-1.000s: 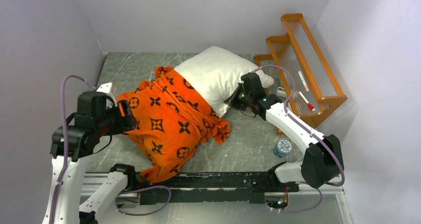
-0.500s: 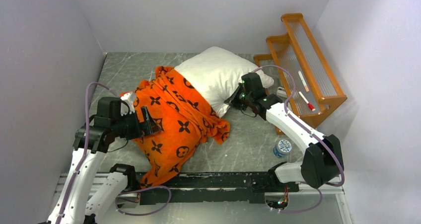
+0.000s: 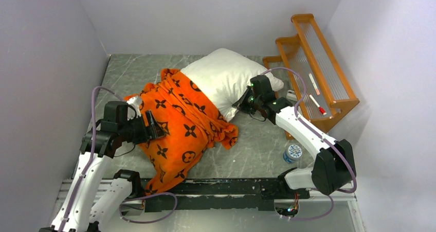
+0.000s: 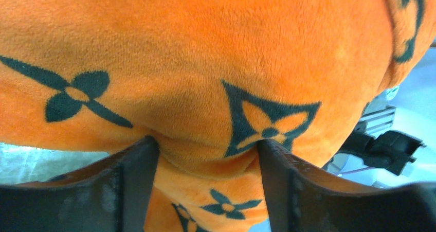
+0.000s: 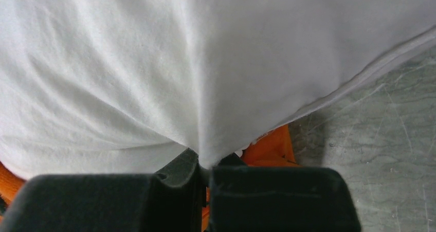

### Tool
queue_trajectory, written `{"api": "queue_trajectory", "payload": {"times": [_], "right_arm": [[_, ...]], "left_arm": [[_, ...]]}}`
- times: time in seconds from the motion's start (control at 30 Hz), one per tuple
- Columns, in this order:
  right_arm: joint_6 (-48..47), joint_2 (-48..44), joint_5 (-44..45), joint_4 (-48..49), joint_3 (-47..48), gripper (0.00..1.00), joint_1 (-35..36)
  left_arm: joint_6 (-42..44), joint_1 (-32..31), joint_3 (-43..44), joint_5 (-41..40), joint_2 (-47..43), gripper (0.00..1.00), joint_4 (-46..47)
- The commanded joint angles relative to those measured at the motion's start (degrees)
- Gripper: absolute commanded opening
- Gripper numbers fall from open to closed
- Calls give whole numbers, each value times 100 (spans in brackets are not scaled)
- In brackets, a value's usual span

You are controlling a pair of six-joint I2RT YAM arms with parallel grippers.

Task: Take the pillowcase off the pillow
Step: Remove the pillow from the pillowcase.

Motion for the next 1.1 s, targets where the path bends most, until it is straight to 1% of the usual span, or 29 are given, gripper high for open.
{"api": "queue_trajectory", "payload": {"times": [0.0,0.03,0.13,0.17,0.27,0.43,0.6,0.7,0.77,0.87,0.97,1.03,1.07], "right_arm": [[-66,-71,108,231,121,0,-89],[-41,-80,88,249,97,0,-87],[-6,-84,38,303,35,0,-85],[-13,-80,37,296,29,0,-89],[-61,-63,115,260,33,0,-91],[-162,-16,373,101,186,0,-90],[-211,67,700,23,306,0,-110],[-232,144,718,-45,401,0,-117],[-235,139,730,-61,421,0,-118],[-226,95,748,-52,418,0,-111],[-242,56,766,-112,441,0,-118],[-247,10,736,-114,446,0,-119],[-250,-18,700,-95,435,0,-114]], "left_arm": [[-256,29,-74,-222,2,65,794],[-320,29,-90,-302,-1,55,821],[-337,29,-29,-738,-78,14,714],[-296,29,54,-947,-121,6,594],[-137,29,383,-1621,-206,5,96],[-245,29,1148,-3052,-357,5,-1013],[-308,29,1902,-3990,-311,5,-1883],[-370,29,2176,-4525,-329,5,-2313],[-321,29,2240,-4838,-421,5,-2429],[-369,29,2246,-4919,-572,5,-2435],[-400,29,2217,-4830,-529,5,-2428],[-322,29,2199,-4447,-460,5,-2321],[-72,29,2172,-4084,-480,5,-2097]]}}
